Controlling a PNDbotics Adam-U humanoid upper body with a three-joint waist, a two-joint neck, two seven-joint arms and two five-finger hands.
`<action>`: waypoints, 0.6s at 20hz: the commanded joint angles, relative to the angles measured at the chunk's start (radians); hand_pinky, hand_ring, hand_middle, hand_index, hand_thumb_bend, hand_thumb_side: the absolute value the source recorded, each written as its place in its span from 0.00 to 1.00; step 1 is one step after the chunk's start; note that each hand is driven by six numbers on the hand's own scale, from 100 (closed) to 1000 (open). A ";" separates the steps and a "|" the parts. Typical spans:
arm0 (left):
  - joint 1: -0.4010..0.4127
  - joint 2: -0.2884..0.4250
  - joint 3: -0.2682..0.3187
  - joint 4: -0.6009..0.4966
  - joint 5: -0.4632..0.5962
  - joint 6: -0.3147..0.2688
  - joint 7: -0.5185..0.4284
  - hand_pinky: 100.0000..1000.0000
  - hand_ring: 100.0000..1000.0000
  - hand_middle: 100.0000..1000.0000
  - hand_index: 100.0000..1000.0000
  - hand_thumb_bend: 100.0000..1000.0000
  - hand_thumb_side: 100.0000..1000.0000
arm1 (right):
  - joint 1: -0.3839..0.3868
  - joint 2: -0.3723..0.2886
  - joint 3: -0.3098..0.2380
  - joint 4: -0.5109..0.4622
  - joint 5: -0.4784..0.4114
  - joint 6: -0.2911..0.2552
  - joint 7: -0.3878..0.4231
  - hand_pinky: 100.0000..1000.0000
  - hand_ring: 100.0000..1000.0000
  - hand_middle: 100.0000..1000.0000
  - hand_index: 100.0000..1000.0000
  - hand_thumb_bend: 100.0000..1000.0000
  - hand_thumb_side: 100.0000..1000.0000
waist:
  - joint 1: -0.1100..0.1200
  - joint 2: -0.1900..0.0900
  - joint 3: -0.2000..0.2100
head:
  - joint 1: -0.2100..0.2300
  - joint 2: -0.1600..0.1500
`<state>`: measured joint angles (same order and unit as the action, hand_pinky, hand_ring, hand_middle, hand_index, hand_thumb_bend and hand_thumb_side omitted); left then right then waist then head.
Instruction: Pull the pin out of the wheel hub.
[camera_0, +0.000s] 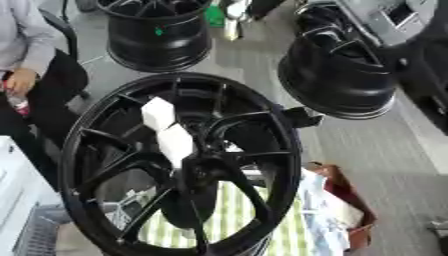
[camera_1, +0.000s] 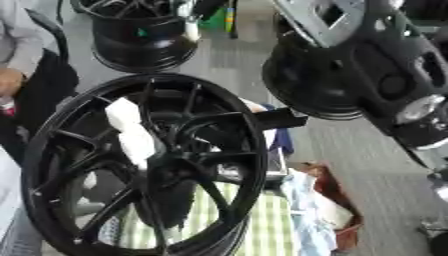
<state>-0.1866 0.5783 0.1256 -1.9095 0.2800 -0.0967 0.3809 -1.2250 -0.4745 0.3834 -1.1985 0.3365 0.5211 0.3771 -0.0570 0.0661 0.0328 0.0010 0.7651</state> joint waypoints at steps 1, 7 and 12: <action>-0.004 0.026 0.015 -0.011 -0.005 -0.002 0.006 0.82 0.83 0.74 0.80 0.40 0.49 | -0.011 -0.077 -0.123 0.157 0.127 -0.035 -0.076 0.69 0.69 0.43 0.54 0.00 0.00 | 0.008 -0.015 -0.002 | 0.008 0.005; 0.001 0.026 0.019 -0.012 -0.008 -0.003 0.010 0.82 0.83 0.74 0.80 0.40 0.48 | 0.013 -0.136 -0.316 0.349 0.275 -0.066 -0.255 0.68 0.69 0.44 0.55 0.00 0.00 | 0.010 -0.014 -0.006 | 0.019 0.005; 0.003 0.026 0.021 -0.012 -0.009 -0.003 0.012 0.82 0.83 0.74 0.80 0.40 0.49 | 0.021 -0.170 -0.405 0.458 0.399 -0.014 -0.373 0.69 0.70 0.45 0.56 0.00 0.00 | 0.010 -0.014 -0.009 | 0.027 0.005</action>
<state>-0.1766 0.5786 0.1333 -1.9095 0.2719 -0.0982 0.3889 -1.1862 -0.6024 0.0046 -0.7543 0.6992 0.4960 0.0324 -0.0506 0.0654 0.0249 0.0238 0.7651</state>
